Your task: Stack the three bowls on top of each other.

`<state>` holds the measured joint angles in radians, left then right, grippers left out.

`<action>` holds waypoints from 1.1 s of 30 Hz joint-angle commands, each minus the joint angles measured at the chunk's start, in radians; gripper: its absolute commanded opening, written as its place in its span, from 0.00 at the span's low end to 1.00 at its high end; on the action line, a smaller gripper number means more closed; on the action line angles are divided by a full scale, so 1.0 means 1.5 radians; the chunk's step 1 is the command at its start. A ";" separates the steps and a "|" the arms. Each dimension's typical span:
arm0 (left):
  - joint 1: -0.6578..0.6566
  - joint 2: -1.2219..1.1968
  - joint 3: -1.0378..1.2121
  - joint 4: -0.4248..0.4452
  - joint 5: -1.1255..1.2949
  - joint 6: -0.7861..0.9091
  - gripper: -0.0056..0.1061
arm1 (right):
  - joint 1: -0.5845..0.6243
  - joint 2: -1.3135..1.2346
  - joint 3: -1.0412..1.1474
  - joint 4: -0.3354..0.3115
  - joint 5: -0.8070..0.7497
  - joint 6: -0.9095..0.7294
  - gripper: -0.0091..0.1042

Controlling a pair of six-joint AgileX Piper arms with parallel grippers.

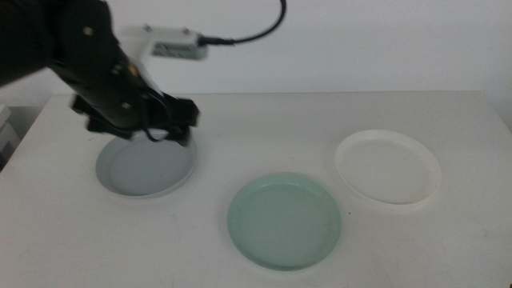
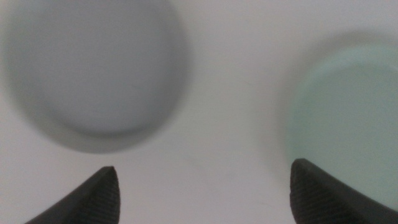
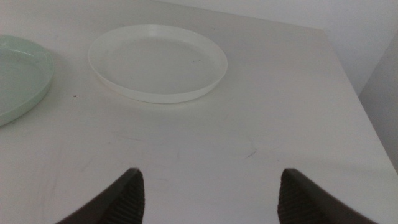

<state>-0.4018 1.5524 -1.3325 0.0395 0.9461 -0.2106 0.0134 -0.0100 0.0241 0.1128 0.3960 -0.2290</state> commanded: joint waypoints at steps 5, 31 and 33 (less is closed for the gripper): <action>0.057 -0.073 -0.018 0.075 -0.031 -0.034 0.99 | -0.002 -0.018 -0.002 -0.002 -0.051 -0.006 0.56; 0.315 0.241 -0.207 -0.166 -0.066 0.231 0.99 | -0.002 -0.018 -0.002 -0.002 -0.051 -0.006 0.56; 0.315 0.265 -0.214 -0.166 -0.066 0.231 0.99 | -0.002 -0.018 -0.002 -0.002 -0.051 -0.006 0.56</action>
<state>0.0674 1.9822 -1.6121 -0.1858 0.8665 0.1350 0.0134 -0.0100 0.0241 0.1128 0.3952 -0.2290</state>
